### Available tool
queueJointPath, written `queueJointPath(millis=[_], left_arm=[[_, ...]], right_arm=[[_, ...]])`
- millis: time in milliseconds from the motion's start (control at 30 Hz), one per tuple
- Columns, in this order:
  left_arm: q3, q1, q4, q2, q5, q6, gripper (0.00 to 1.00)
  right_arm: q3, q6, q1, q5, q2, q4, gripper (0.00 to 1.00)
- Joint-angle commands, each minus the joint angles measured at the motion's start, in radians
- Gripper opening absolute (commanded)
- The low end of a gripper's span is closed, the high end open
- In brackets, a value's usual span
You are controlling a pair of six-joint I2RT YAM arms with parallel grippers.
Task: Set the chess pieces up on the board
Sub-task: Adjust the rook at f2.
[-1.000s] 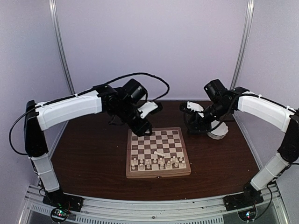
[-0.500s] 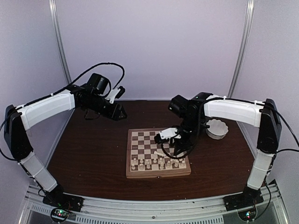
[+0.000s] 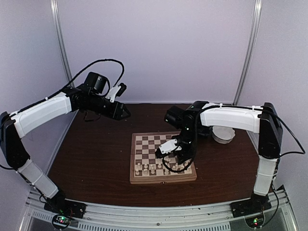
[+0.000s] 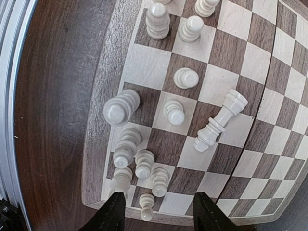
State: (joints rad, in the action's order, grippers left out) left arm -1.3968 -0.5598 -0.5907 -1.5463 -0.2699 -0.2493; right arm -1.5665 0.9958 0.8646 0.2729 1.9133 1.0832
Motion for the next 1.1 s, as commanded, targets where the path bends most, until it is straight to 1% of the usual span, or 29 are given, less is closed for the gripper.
queueJointPath(millis=[0,433,1067], left_arm=[[-0.001,0.005,0.046,0.014,-0.024,-0.007,0.52],[0.002,0.005,0.045,0.01,-0.025,-0.009,0.52],[0.002,0.012,0.05,0.002,-0.06,-0.021,0.52]], right_arm=[[-0.009,-0.004,0.008,-0.054,0.014,-0.022,0.51],[0.001,-0.016,0.034,-0.078,0.037,-0.043,0.51],[0.007,-0.023,0.037,-0.108,0.071,-0.068,0.5]])
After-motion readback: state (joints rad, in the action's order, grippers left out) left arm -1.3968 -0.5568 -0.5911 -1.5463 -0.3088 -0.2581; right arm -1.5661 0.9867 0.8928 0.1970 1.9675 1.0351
